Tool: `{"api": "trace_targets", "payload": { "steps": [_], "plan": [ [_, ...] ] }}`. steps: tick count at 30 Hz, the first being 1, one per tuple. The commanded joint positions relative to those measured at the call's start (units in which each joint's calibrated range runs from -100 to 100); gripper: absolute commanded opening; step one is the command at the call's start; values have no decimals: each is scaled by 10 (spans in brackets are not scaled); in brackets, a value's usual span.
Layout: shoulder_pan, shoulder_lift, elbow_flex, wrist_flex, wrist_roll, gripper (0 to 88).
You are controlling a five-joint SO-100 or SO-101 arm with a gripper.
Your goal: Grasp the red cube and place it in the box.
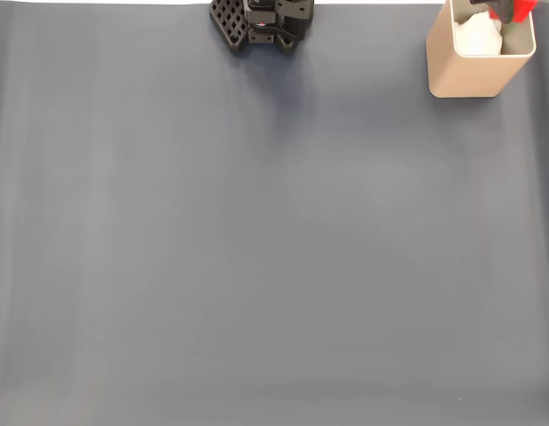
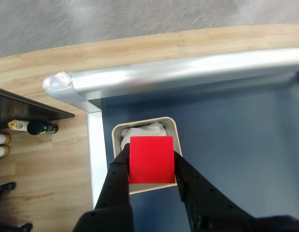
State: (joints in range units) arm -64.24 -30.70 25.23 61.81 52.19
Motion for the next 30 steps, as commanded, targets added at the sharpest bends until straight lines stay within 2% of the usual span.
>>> {"api": "trace_targets", "payload": {
  "steps": [1,7,11,16,30],
  "plan": [
    [7,-25,-11,-26,-19,49],
    [7,-21,-15,-32,-13,59],
    [7,-21,-14,-40,-16,182],
    [8,-21,-11,-42,-22,267],
    [9,-25,-3,-41,-16,362]
  ]
}}
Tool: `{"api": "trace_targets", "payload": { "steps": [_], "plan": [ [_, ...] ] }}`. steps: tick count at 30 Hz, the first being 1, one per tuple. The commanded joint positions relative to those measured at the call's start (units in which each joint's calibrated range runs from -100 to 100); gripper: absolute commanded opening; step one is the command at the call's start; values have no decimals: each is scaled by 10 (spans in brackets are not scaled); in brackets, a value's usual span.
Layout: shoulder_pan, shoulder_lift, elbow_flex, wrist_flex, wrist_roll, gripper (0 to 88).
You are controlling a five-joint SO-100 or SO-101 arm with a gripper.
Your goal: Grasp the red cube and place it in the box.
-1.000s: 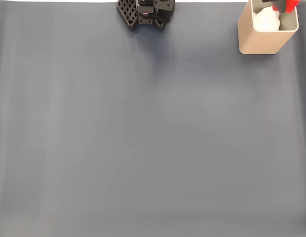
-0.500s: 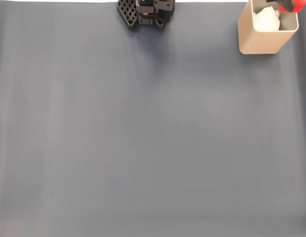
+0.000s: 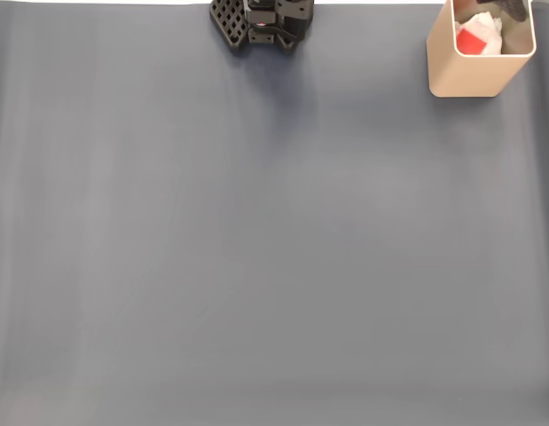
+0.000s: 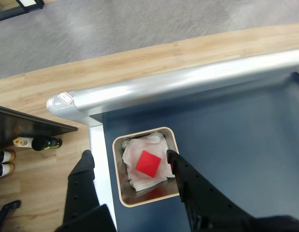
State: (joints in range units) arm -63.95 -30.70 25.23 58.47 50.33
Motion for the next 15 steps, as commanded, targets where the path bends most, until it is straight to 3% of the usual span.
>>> {"api": "trace_targets", "payload": {
  "steps": [1,15],
  "plan": [
    [6,-25,-2,-8,3,364],
    [10,-41,21,-4,0,362]
  ]
}}
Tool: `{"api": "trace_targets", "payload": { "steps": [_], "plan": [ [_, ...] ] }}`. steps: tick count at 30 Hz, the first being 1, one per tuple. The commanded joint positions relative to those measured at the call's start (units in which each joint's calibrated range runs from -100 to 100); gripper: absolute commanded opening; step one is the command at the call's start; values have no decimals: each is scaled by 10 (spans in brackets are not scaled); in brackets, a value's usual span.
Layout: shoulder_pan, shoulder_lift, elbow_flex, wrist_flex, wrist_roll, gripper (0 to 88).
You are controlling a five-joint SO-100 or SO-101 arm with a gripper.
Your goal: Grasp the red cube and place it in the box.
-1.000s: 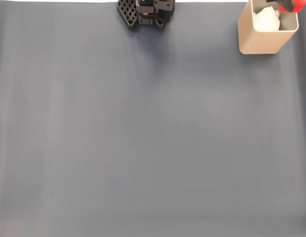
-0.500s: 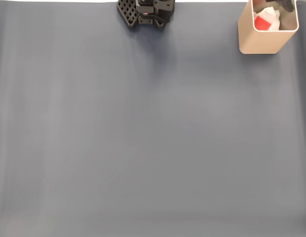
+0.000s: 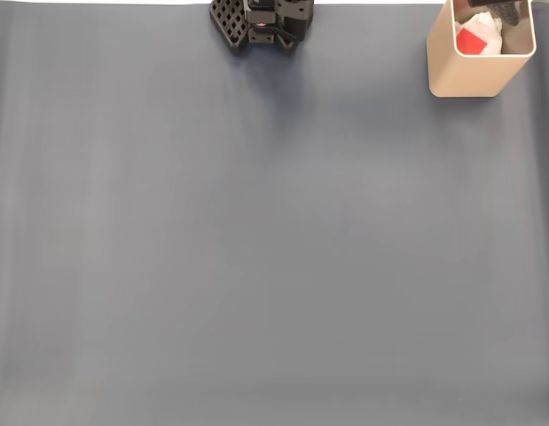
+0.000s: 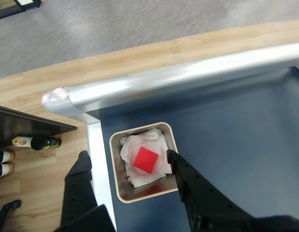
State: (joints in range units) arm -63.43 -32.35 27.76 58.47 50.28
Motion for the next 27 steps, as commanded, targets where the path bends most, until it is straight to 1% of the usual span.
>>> {"api": "trace_targets", "payload": {
  "steps": [1,6,9,11,16,20,22,27],
  "plan": [
    [6,-25,-5,-4,1,362],
    [11,-27,-5,-4,8,361],
    [14,-27,-5,-6,9,338],
    [18,-27,-6,-8,10,292],
    [41,-31,-8,-6,16,121],
    [70,-38,-7,-4,20,24],
    [89,-40,-5,-4,21,5],
    [151,-47,-5,-2,20,0]
  ]
}}
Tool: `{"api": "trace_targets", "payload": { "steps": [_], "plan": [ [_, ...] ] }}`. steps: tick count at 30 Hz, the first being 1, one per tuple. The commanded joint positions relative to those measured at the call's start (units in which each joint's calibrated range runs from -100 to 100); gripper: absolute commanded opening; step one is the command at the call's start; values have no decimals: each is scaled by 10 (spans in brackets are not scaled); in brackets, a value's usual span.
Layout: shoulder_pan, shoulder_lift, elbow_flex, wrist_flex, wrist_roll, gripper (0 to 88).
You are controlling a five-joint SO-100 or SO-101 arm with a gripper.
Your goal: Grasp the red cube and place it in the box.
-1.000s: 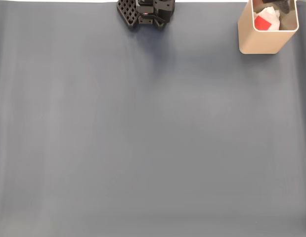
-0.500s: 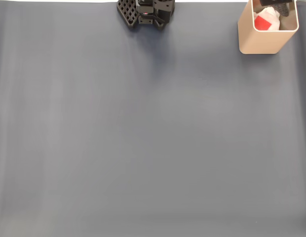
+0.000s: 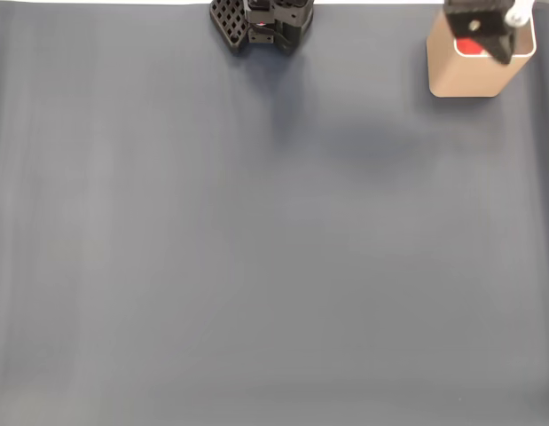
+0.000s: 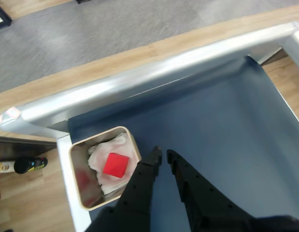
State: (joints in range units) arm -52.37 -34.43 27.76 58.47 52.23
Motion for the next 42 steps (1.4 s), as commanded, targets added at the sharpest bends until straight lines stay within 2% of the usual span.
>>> {"api": "trace_targets", "payload": {
  "steps": [1,27,35,42],
  "plan": [
    [54,-29,-5,1,0,0],
    [430,-92,28,25,0,0],
    [509,-125,101,-2,5,0],
    [537,-191,200,-31,11,0]
  ]
}}
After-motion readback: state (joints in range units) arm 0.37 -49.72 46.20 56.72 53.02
